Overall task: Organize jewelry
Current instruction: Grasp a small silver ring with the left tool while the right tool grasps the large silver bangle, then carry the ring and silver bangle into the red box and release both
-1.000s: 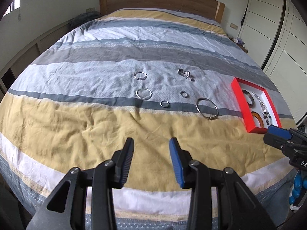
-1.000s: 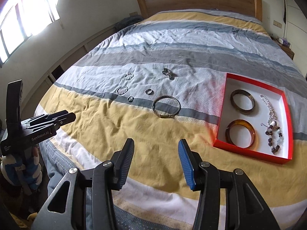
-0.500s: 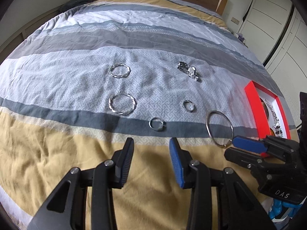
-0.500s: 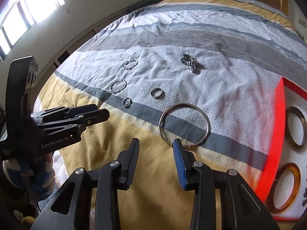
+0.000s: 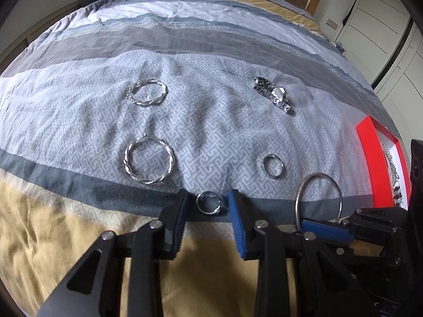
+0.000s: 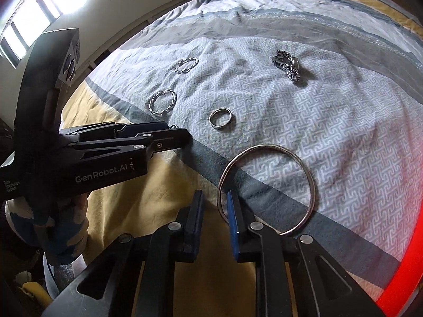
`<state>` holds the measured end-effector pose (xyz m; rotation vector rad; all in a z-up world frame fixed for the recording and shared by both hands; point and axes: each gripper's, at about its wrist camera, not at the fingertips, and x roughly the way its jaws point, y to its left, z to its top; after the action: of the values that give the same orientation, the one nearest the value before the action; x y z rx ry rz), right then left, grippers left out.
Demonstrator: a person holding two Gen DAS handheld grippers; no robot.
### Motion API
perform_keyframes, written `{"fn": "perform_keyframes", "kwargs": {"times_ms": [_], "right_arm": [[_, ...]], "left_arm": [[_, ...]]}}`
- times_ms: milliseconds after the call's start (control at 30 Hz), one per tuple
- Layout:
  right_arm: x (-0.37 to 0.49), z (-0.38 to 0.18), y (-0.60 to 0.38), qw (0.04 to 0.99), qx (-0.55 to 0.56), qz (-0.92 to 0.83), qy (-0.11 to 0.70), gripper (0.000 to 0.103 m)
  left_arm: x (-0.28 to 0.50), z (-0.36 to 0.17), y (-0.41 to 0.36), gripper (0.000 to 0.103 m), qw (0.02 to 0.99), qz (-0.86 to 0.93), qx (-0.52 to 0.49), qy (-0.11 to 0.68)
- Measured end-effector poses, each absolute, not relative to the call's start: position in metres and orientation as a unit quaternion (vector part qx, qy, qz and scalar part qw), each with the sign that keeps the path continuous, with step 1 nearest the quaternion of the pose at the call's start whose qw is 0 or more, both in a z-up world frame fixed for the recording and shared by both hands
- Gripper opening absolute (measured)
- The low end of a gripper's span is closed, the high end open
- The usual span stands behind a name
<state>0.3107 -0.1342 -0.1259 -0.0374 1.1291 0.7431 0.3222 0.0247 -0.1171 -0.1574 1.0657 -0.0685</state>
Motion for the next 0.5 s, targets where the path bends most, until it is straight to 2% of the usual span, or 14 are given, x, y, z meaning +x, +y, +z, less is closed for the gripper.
{"fn": "perform_keyframes", "kwargs": {"times_ms": [33, 233, 500], "right_arm": [[0.311, -0.127, -0.135, 0.78, -0.015, 0.344, 0.523, 0.007], [0.305, -0.124, -0.143, 0.785, 0.021, 0.344, 0.515, 0.004], [0.265, -0.087, -0.168, 0.798, 0.078, 0.349, 0.484, 0.004]], "left_arm": [[0.323, -0.117, 0.025, 0.019, 0.858, -0.032, -0.076, 0.507], [0.312, -0.107, 0.02, 0.019, 0.862, -0.035, -0.062, 0.502], [0.277, -0.069, 0.023, 0.019, 0.872, -0.036, -0.065, 0.483]]}}
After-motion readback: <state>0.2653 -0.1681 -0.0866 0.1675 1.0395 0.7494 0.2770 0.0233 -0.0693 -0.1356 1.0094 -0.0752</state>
